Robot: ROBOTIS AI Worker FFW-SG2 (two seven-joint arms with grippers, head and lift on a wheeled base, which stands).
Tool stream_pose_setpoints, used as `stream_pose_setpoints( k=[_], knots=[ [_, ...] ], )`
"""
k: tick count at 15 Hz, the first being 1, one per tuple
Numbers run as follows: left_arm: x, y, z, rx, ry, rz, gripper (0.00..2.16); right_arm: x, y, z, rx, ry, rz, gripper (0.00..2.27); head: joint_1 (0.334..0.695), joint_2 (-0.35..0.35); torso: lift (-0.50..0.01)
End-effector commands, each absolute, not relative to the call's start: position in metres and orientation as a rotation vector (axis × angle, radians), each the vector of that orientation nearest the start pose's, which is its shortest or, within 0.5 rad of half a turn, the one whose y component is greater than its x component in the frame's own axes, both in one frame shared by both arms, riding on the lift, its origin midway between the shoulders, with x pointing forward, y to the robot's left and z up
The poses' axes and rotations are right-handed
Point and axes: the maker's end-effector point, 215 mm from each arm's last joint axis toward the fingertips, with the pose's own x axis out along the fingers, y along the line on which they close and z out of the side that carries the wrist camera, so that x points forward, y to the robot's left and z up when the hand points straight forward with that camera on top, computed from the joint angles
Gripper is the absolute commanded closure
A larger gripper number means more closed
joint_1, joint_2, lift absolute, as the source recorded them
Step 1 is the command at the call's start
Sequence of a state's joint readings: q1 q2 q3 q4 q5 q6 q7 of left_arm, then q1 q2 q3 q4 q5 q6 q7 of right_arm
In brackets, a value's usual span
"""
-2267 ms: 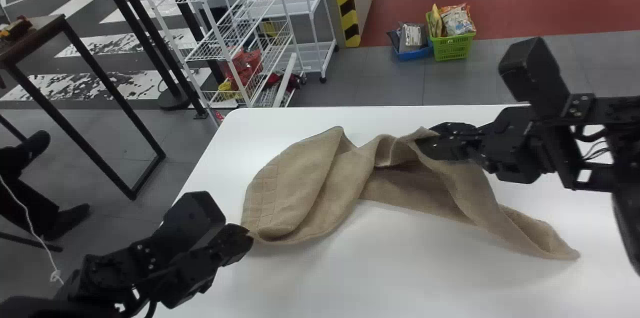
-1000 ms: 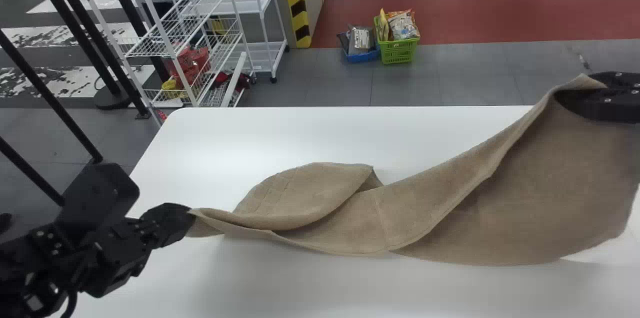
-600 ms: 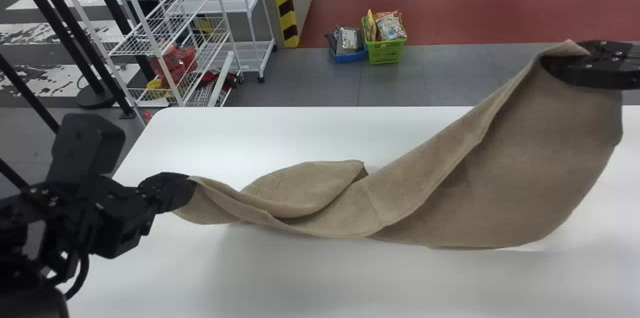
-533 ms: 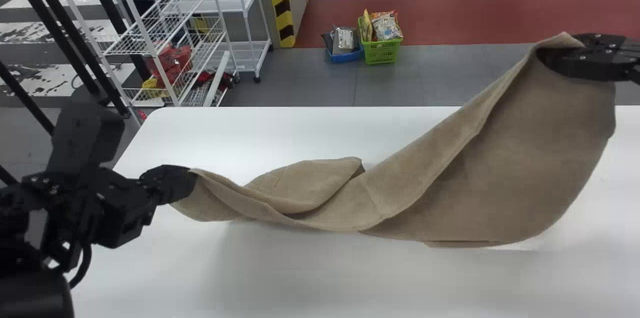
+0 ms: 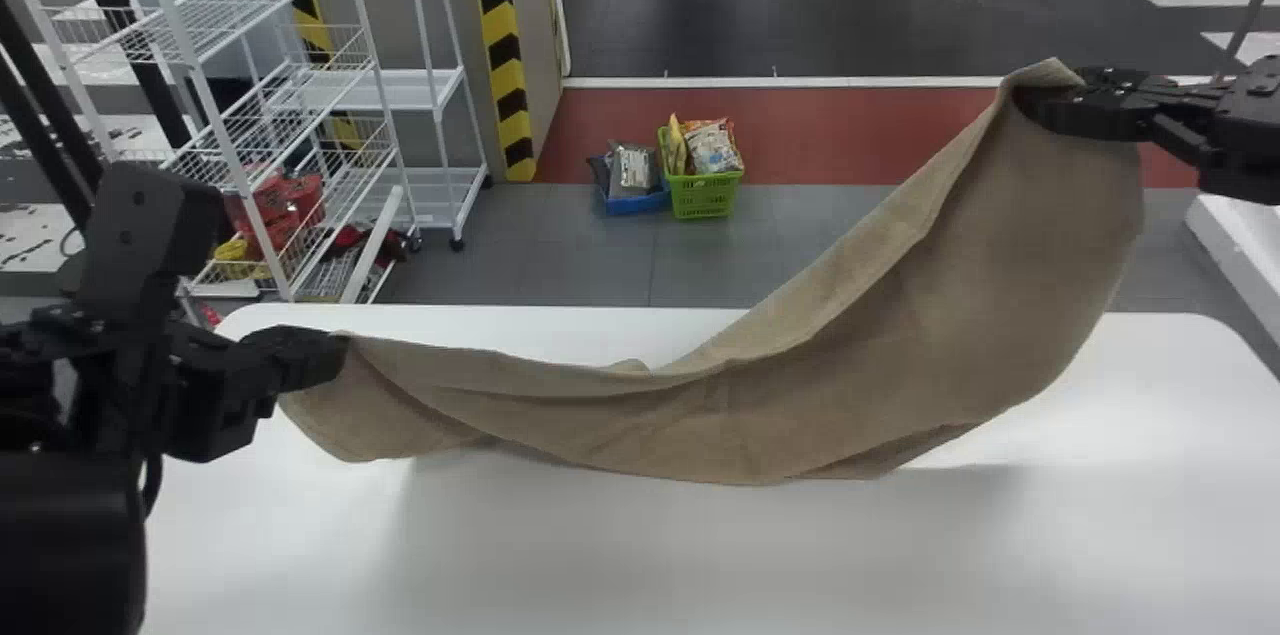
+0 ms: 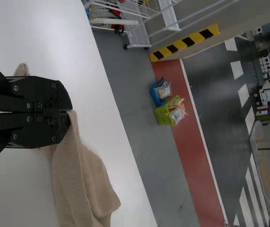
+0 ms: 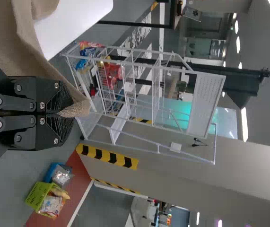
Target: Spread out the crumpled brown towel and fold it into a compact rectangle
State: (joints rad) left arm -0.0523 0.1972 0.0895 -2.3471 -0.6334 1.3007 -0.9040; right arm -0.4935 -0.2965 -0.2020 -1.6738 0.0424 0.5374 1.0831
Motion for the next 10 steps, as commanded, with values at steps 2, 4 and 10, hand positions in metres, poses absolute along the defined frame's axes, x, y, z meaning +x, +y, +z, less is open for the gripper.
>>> stream_pose_setpoints(
  k=[2, 4, 10],
  knots=[
    [0.5, 0.327, -0.255, 0.185, 0.541, -0.153, 1.79, 0.634, -0.27, -0.104, -0.187, -0.036, 0.727, 1.29, 0.516, 0.056, -0.127],
    [0.49, 0.333, -0.254, 0.153, 0.539, -0.148, 1.79, 0.626, -0.285, -0.106, -0.149, -0.047, 0.723, 1.29, 0.504, 0.057, -0.127],
    [0.42, 0.332, -0.305, 0.191, 0.604, -0.237, 1.79, 0.533, -0.279, -0.202, -0.264, 0.023, 0.884, 1.29, 0.597, 0.048, -0.127]
  ],
)
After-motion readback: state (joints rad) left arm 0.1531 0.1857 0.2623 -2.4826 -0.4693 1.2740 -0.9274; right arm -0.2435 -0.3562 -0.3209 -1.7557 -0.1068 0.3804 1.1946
